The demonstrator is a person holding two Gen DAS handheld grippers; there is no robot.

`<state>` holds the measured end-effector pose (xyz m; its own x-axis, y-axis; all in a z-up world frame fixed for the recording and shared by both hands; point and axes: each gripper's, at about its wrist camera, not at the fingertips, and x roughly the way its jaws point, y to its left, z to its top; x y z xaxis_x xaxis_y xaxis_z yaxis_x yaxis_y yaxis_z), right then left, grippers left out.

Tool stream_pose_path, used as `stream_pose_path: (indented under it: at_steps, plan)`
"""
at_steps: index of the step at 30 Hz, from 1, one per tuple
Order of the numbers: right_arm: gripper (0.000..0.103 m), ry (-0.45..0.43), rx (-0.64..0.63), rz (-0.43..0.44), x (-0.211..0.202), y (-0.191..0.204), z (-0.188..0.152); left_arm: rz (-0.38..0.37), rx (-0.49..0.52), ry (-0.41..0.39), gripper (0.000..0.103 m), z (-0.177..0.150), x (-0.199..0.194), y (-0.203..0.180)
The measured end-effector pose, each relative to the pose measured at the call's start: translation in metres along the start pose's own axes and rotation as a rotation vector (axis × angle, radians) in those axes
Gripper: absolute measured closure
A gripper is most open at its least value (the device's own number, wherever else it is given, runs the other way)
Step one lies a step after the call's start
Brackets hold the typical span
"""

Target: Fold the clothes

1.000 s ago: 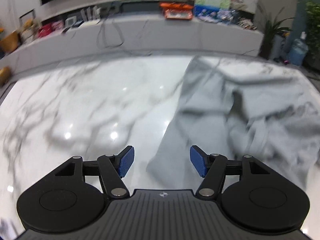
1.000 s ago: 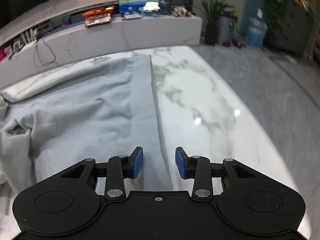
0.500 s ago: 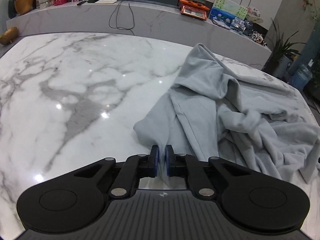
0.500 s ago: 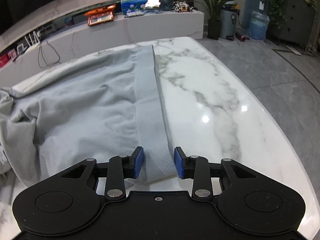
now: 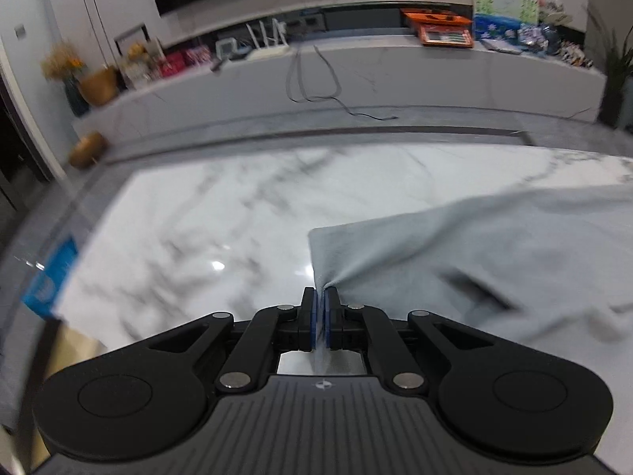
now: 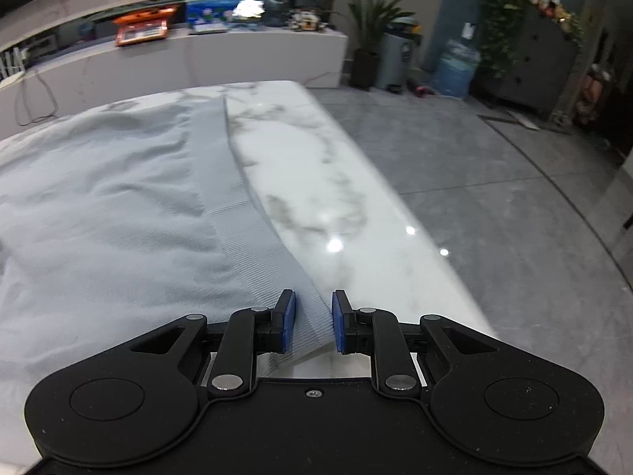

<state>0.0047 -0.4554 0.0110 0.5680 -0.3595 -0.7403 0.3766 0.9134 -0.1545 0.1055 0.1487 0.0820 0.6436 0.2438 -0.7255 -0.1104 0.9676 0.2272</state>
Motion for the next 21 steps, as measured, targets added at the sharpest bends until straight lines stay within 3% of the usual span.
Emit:
stream_pose_path:
  at_steps: [6,9,16,21]
  plan:
    - [0.086,-0.019,-0.051,-0.049,0.005,0.001,0.002,0.059,0.100,-0.019,0.100,0.023,0.019,-0.010]
    - [0.086,-0.023,-0.066,-0.063,0.006,0.004,0.003,0.042,0.081,-0.031,0.100,0.029,0.022,-0.019]
    - [0.085,-0.019,-0.043,-0.064,0.009,0.004,0.006,-0.242,0.091,-0.056,0.100,0.014,-0.012,-0.066]
    - [0.085,-0.019,-0.040,-0.061,0.008,0.006,0.008,-0.374,0.194,-0.021,0.100,-0.022,-0.033,-0.110]
